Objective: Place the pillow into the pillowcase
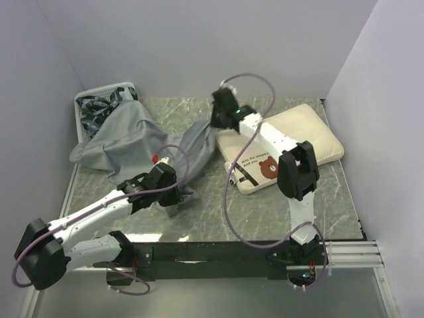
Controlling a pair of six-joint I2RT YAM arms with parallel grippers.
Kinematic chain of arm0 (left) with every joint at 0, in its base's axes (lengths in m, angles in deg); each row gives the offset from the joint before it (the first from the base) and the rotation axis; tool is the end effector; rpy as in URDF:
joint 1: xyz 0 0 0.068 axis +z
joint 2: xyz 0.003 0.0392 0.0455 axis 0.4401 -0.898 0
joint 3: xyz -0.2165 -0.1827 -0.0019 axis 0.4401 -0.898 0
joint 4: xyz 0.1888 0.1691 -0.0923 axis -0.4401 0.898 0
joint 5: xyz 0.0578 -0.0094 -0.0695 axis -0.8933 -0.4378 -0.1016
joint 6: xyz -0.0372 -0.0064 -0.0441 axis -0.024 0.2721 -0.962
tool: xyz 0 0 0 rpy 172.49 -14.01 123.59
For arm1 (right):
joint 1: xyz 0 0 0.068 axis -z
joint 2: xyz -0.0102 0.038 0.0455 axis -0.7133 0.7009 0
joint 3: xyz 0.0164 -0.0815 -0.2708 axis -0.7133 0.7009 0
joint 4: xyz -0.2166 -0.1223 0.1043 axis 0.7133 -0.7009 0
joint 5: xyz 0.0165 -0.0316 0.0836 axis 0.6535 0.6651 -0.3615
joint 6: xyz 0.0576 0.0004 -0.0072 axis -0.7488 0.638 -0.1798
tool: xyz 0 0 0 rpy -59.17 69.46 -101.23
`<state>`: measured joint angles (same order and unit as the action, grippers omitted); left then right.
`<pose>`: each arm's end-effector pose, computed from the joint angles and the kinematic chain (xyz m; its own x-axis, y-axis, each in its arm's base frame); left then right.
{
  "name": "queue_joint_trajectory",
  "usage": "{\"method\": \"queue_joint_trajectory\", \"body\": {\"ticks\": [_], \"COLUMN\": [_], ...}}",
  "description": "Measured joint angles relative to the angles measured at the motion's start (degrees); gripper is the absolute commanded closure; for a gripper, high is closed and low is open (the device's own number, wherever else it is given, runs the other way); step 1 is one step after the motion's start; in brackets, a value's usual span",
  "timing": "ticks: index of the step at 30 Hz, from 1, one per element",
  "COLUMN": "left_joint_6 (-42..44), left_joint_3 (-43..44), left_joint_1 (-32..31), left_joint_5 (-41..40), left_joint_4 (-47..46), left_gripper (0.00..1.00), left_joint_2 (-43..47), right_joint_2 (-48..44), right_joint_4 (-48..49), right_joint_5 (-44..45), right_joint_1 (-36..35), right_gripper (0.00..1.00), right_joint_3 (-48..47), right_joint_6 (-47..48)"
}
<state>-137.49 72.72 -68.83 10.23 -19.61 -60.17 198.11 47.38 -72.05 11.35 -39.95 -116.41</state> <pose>0.1571 -0.1406 0.2229 -0.8597 -0.2940 -0.4178 -0.0814 0.8862 -0.4560 0.4123 0.2736 0.2714 -0.7217 0.1128 -0.6829 -0.1409 0.9420 0.3045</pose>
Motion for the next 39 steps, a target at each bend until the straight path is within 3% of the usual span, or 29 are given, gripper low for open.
{"method": "queue_joint_trajectory", "body": {"ticks": [5,8,9,10,11,12,13,15,17,21,27,29,33,39], "left_joint_6": [3.34,4.81,5.31,5.77,6.12,6.51,6.86,7.48,7.96,8.66,7.32,6.73,5.33,4.98], "left_joint_3": [0.00,1.20,2.01,2.69,3.13,3.34,3.41,3.45,4.24,8.68,17.77,20.50,25.31,30.73], "left_joint_1": [-1.75,-3.85,-4.57,-5.35,-6.01,-6.58,-6.91,-7.30,-7.34,-7.34,-5.46,-3.45,0.50,1.95], "left_joint_5": [6.58,8.00,8.46,8.90,9.31,9.70,10.10,10.62,10.73,9.25,3.69,2.97,3.02,3.19], "left_joint_4": [-3.06,-5.95,-6.62,-7.17,-7.45,-7.58,-7.28,-6.38,-5.07,-2.80,-5.88,-8.79,-15.63,-19.93], "left_gripper": [0.99,0.99,0.96,0.80,0.71,0.66,0.54,0.44,0.40,0.37,0.40,0.45,0.48,0.47], "left_joint_2": [-7.37,-12.00,-13.33,-14.45,-15.26,-15.91,-16.24,-16.15,-15.67,-14.14,-14.99,-18.38,-29.44,-43.17], "right_joint_2": [1.09,3.28,4.42,5.38,6.43,7.21,8.15,8.68,8.11,1.86,-17.42,-24.83,-30.29,-28.68], "right_joint_4": [-4.57,-7.96,-8.57,-8.85,-9.22,-9.70,-10.12,-10.43,-10.51,-10.25,-7.19,-4.90,-1.44,0.39], "right_joint_5": [5.90,6.69,6.95,7.15,7.32,7.39,7.72,8.35,9.25,11.45,11.80,9.94,7.54,5.86], "right_joint_1": [8.70,10.93,10.95,10.91,10.93,10.84,10.73,10.80,10.99,11.52,12.09,12.17,11.72,7.80], "right_gripper": [0.99,0.91,0.84,0.75,0.65,0.42,0.34,0.15,0.09,0.00,0.02,0.07,0.12,0.11], "right_joint_3": [-9.03,-13.27,-14.45,-15.23,-15.87,-16.37,-16.92,-16.74,-15.37,-7.23,12.00,19.21,26.58,35.56], "right_joint_6": [4.33,5.90,6.54,6.97,7.45,7.76,8.59,9.18,9.86,10.29,8.50,7.37,6.73,6.78]}}
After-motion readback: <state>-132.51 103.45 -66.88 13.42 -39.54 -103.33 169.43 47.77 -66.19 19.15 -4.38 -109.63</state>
